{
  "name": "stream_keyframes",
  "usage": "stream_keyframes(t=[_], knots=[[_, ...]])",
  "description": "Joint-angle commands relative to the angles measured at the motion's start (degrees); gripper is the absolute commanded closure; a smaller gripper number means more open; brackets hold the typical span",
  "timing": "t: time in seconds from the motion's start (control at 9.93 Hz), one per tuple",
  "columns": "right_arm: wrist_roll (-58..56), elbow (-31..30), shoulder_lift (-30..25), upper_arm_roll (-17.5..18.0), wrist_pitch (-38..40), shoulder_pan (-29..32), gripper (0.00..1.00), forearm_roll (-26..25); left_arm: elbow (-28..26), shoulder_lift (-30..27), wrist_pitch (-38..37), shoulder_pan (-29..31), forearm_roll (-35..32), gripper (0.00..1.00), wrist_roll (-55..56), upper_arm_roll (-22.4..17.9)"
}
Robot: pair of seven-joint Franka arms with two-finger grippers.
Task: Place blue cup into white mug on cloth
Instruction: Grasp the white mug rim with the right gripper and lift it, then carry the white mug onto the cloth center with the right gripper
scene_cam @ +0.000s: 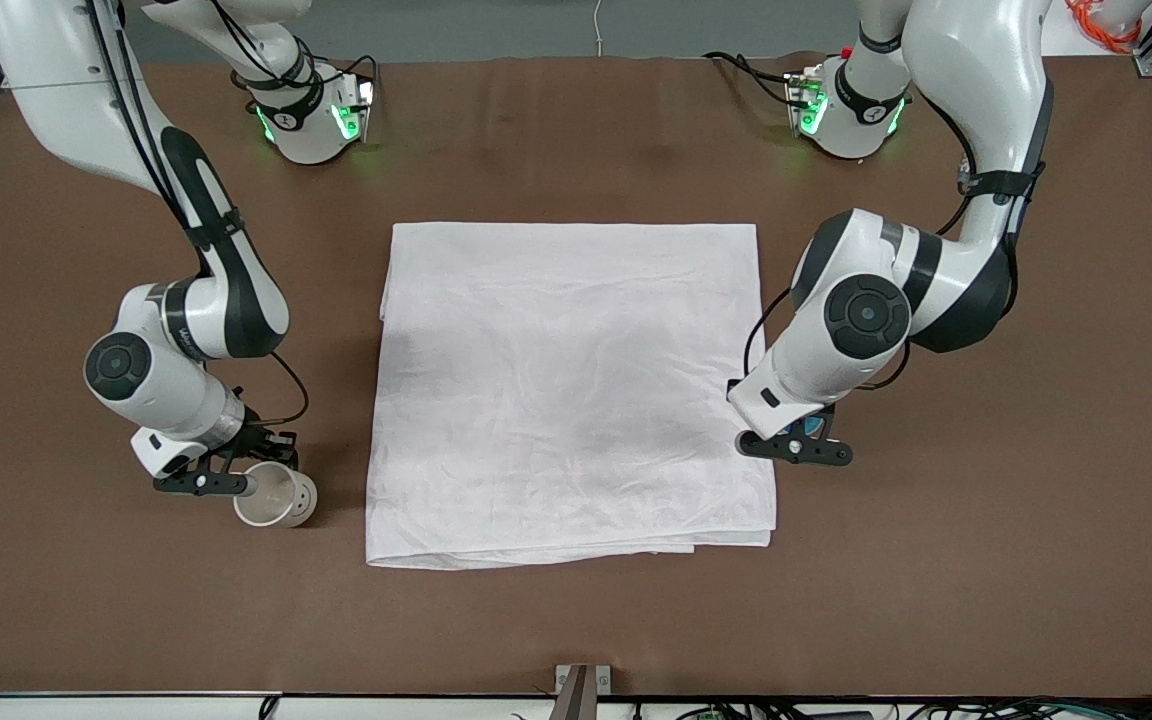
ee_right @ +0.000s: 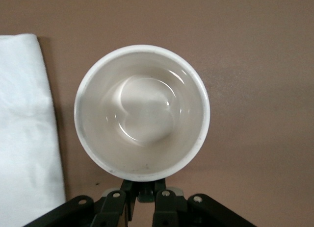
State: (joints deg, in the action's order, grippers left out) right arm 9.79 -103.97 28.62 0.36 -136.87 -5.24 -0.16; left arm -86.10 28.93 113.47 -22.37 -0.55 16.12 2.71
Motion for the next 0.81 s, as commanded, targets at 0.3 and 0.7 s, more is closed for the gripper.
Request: stream_keyframes(t=[0.3,0.7], knots=[[27.67,7.28,-8.23,0.7,21.91,-16.68,1.0,-0.02,1.11,-0.02,-1.23,-0.04,-0.15,1.0,-0.03,-0.07],[40.8,9.4,-5.96,0.7,13.78,-31.3,1.0,4.46,1.11,-0.9,-1.85,1.01,-0.24,1.0,-0.65,-0.25]])
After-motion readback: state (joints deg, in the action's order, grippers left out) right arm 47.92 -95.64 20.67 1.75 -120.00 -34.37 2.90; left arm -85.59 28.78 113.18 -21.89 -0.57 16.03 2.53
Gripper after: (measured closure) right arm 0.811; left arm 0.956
